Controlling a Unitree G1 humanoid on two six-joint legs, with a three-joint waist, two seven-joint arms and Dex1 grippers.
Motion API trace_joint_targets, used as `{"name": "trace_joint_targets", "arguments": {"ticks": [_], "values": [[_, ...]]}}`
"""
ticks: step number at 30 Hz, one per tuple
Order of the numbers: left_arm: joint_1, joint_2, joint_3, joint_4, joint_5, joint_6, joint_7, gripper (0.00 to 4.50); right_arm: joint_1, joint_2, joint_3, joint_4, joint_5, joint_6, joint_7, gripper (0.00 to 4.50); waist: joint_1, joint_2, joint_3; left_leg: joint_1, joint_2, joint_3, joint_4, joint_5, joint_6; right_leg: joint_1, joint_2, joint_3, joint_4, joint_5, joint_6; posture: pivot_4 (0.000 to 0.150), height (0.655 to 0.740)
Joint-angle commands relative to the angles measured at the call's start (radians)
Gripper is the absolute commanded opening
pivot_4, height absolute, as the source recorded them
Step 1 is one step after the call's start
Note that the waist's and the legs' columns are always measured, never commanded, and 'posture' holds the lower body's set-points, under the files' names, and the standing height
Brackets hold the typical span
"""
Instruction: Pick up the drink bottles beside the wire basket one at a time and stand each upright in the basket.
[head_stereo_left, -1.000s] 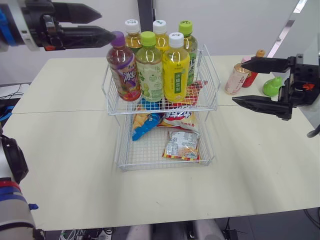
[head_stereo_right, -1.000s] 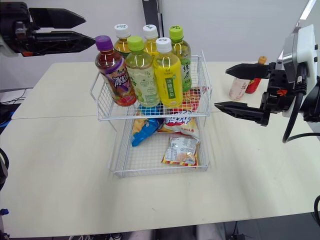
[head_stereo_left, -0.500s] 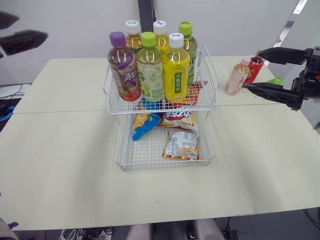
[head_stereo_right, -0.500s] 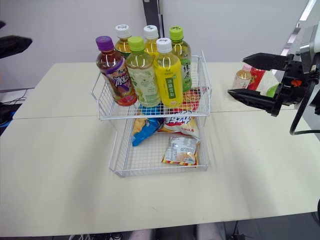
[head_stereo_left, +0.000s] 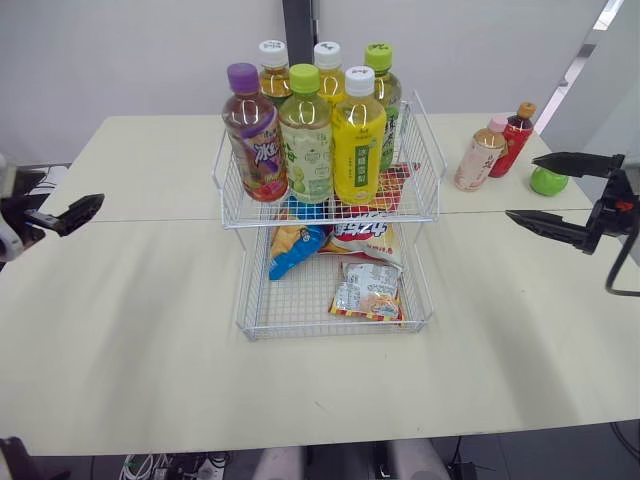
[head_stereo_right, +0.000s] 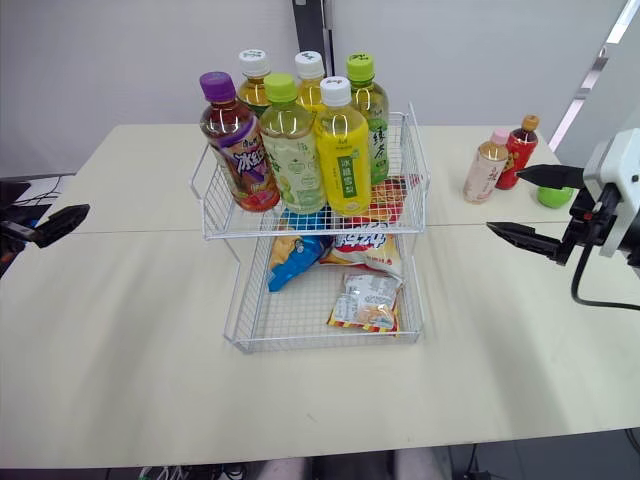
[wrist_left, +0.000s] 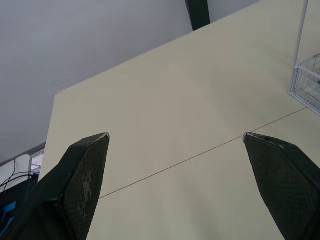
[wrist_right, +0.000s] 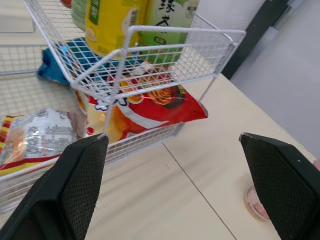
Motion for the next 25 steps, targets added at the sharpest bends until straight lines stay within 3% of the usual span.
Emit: {"name": "trace_joint_targets", "arguments": {"ticks": [1,5,11,25], "values": [[0.043,-0.091,0.037,-0.089,-0.003,-0.023,0.121,4.46,0.043,0.059,-0.020,0.036,-0.072,-0.098,-0.082,4.50,0.000,0.000,0.000,0.000,0.000,0.000,0.000,0.000,0.000,0.000,0.000,0.000,0.000,0.000,0.000,0.150,0.7400],[0.088,-0.167,0.012,-0.117,0.024,-0.047,0.198,4.46,0.080,0.136,-0.020,0.097,-0.145,-0.204,-0.156,4.50,-0.001,0.000,0.000,0.000,-0.001,0.000,0.000,0.000,0.000,0.000,0.000,0.000,0.001,0.000,0.000,0.150,0.7400],[0.123,-0.201,-0.034,-0.109,0.046,-0.110,0.220,4.46,0.116,0.203,-0.004,0.176,-0.209,-0.304,-0.211,4.50,0.000,0.000,0.000,0.002,-0.001,0.001,0.000,0.000,0.000,0.001,0.003,0.001,0.002,0.000,0.000,0.150,0.7400],[0.160,-0.250,-0.070,-0.086,0.043,-0.167,0.250,4.46,0.107,0.230,0.042,0.278,-0.270,-0.396,-0.259,4.50,-0.001,0.000,0.000,0.004,-0.001,0.003,0.000,0.000,0.000,0.001,0.004,0.002,0.002,0.000,0.000,0.150,0.7400]]}}
